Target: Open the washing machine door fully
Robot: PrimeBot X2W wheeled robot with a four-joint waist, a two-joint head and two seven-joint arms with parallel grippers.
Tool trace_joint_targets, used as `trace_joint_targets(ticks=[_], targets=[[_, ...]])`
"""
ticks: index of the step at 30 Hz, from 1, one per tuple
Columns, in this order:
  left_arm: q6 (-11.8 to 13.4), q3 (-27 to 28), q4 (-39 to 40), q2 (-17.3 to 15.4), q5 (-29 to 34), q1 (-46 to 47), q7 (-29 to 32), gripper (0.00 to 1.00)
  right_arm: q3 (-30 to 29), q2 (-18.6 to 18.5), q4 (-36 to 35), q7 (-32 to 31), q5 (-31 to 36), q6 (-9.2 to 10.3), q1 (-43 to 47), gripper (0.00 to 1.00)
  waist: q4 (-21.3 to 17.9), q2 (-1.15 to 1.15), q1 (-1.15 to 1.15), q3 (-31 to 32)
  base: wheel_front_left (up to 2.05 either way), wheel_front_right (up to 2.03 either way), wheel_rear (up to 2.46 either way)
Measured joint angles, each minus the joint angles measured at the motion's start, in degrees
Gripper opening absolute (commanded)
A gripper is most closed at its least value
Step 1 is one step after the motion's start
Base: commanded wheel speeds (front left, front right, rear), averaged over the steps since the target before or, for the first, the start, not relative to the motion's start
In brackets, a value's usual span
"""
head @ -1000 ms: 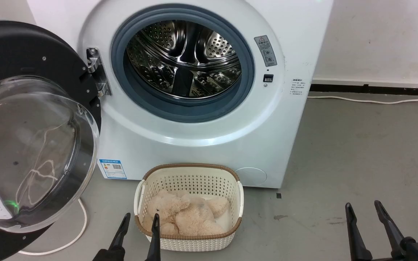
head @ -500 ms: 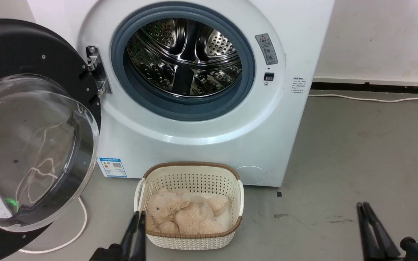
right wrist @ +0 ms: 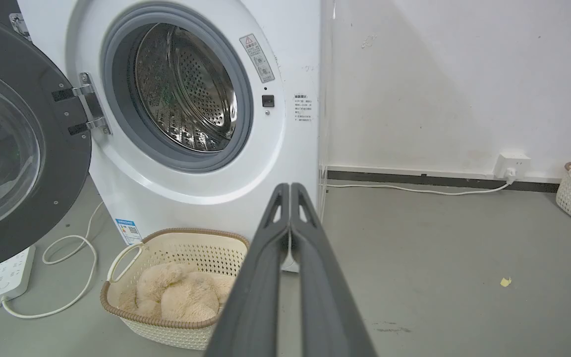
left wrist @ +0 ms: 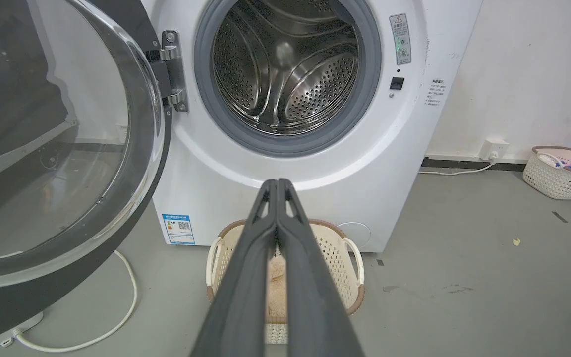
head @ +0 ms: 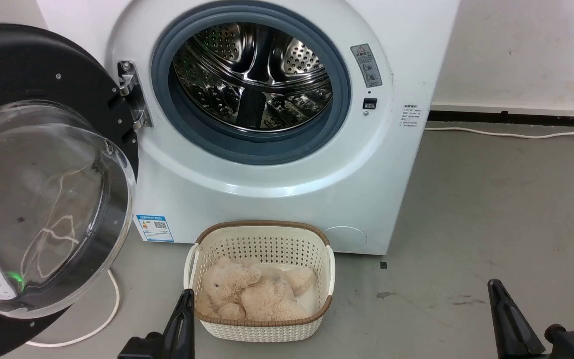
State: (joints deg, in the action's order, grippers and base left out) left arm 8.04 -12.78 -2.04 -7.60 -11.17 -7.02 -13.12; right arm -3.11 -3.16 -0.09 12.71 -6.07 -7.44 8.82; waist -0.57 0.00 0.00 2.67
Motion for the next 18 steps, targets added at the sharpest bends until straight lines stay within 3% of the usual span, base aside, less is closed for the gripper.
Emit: trace_joint_targets(ticks=[18], targets=[[-1.15, 2.08, 0.21, 1.02, 1.63, 0.91, 2.09, 0.00, 0.48, 0.00, 0.00, -1.86, 1.05, 0.00, -1.16, 0.00, 0.09, 0.00, 0.00, -0.43, 0.00, 0.00, 0.00]])
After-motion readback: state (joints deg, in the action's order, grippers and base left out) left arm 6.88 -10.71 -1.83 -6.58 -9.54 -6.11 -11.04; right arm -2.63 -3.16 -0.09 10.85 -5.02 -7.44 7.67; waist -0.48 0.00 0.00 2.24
